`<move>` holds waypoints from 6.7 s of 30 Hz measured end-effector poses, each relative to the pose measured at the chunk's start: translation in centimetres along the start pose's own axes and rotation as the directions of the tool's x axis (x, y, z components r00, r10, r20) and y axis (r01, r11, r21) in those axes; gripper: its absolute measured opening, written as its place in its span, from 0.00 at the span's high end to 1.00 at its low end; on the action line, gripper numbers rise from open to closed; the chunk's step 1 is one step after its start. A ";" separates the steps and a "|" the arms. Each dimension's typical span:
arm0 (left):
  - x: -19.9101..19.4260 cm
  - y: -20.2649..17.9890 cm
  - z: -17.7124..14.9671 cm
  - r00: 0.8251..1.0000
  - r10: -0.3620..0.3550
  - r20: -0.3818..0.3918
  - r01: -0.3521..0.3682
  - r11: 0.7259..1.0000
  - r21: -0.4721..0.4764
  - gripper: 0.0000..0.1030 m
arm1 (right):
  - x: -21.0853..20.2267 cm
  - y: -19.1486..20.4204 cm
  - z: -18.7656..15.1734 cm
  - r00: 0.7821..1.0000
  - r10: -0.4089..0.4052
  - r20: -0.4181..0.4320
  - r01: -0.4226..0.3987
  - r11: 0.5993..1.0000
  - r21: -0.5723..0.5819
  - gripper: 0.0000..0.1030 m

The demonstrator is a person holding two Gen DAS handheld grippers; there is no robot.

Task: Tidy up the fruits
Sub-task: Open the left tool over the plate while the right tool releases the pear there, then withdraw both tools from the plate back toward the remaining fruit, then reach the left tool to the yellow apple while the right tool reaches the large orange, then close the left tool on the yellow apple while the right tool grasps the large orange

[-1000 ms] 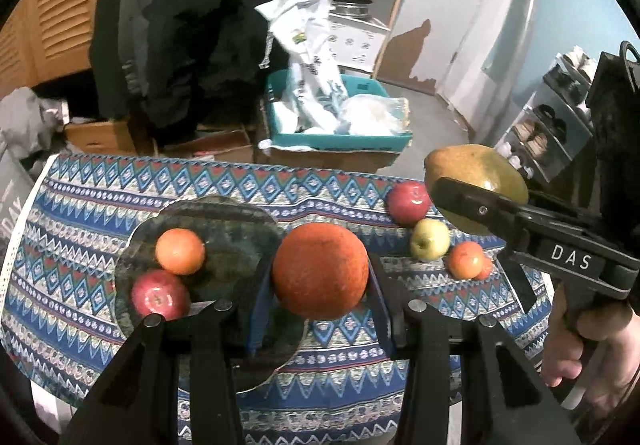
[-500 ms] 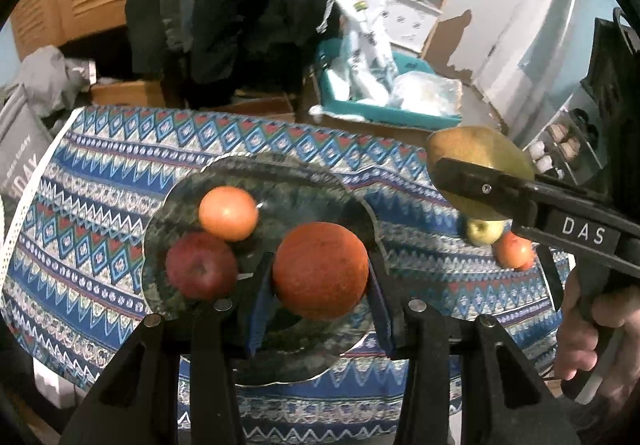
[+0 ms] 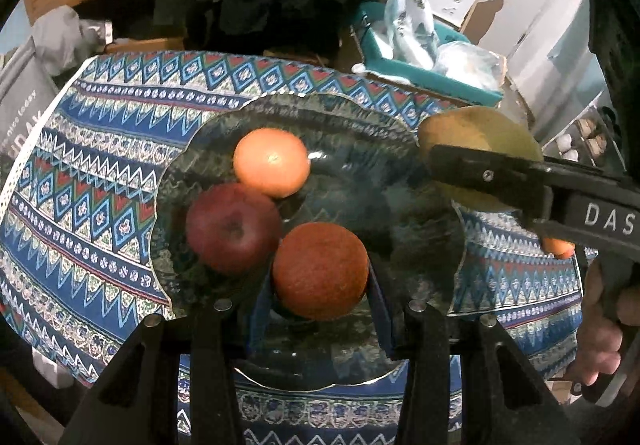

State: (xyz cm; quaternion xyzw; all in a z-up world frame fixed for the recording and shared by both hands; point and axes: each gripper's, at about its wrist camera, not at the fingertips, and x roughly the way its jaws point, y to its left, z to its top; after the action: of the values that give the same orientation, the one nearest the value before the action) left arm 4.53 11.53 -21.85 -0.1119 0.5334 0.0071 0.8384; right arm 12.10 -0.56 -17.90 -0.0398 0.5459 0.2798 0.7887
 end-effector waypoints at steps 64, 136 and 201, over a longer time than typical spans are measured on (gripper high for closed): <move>-6.4 -3.4 1.7 0.990 0.011 0.137 -0.017 0.999 0.047 0.30 | -10.2 0.3 0.1 0.955 -0.206 0.215 0.215 0.977 -0.018 0.32; -2.9 -23.7 2.0 0.994 -0.088 0.066 0.055 0.918 0.394 0.22 | -17.4 -20.9 -12.7 0.890 -0.441 0.118 0.396 0.875 0.278 0.20; 14.0 -31.6 4.5 0.959 -0.166 -0.231 0.239 0.910 0.338 0.22 | -9.1 -30.8 -13.5 0.941 -0.336 0.021 0.293 0.849 0.440 0.36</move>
State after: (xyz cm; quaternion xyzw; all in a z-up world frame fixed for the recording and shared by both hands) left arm 18.74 -19.91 -26.86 -0.0105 0.5914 -0.1898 0.7837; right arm 13.43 -35.07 -22.79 0.0602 0.5412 0.0205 0.8385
